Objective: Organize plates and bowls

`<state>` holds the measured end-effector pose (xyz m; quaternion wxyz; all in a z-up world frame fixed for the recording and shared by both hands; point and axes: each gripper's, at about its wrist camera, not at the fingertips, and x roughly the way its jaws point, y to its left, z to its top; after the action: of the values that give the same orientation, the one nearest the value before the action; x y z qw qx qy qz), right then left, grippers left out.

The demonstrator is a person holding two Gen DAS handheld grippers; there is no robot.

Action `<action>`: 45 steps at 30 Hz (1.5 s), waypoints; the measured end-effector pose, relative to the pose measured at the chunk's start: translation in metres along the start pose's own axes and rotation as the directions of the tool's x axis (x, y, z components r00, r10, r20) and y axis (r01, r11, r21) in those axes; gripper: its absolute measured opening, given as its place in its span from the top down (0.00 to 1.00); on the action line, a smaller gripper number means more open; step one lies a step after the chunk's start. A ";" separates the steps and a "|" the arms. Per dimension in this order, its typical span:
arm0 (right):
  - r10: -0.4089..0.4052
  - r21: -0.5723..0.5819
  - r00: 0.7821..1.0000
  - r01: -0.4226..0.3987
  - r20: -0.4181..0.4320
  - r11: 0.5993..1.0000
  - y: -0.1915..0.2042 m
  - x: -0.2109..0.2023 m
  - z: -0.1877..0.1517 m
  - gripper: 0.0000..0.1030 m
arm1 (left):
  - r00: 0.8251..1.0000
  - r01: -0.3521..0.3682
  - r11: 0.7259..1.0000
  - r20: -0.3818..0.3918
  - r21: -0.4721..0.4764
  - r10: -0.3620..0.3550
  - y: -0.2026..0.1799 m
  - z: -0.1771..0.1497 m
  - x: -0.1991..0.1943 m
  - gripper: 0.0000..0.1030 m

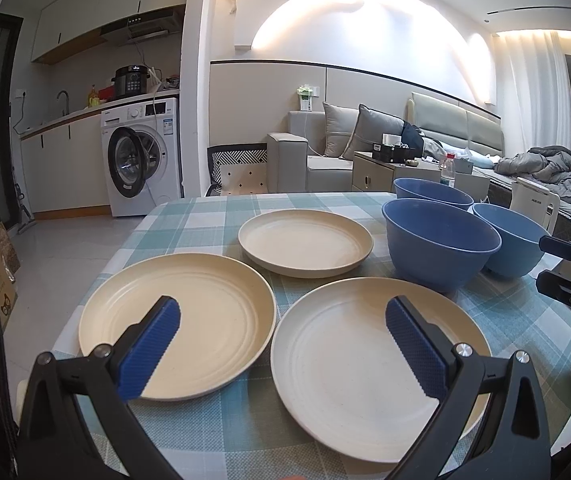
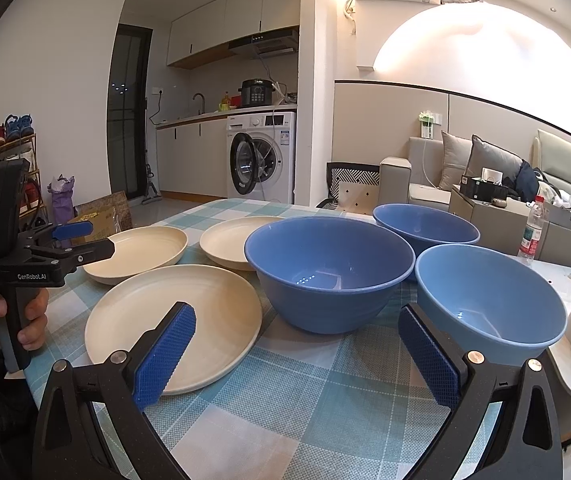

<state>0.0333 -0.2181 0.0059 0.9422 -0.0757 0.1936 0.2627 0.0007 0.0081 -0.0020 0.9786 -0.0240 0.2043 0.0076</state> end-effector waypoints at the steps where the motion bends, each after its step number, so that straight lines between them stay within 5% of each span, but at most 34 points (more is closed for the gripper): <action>1: -0.001 0.000 1.000 0.001 0.000 1.000 0.000 0.000 0.000 0.00 | 1.000 0.000 1.000 0.000 0.000 0.000 0.000 0.000 0.000 0.00; 45: -0.043 -0.001 0.997 0.043 -0.062 0.999 0.003 0.014 -0.002 0.00 | 0.999 -0.026 1.000 -0.040 0.002 0.026 0.002 0.000 0.006 0.00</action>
<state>0.0418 -0.2097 -0.0015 0.9412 -0.0878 0.2212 0.2399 0.0061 0.0103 -0.0044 0.9741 -0.0210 0.2244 0.0196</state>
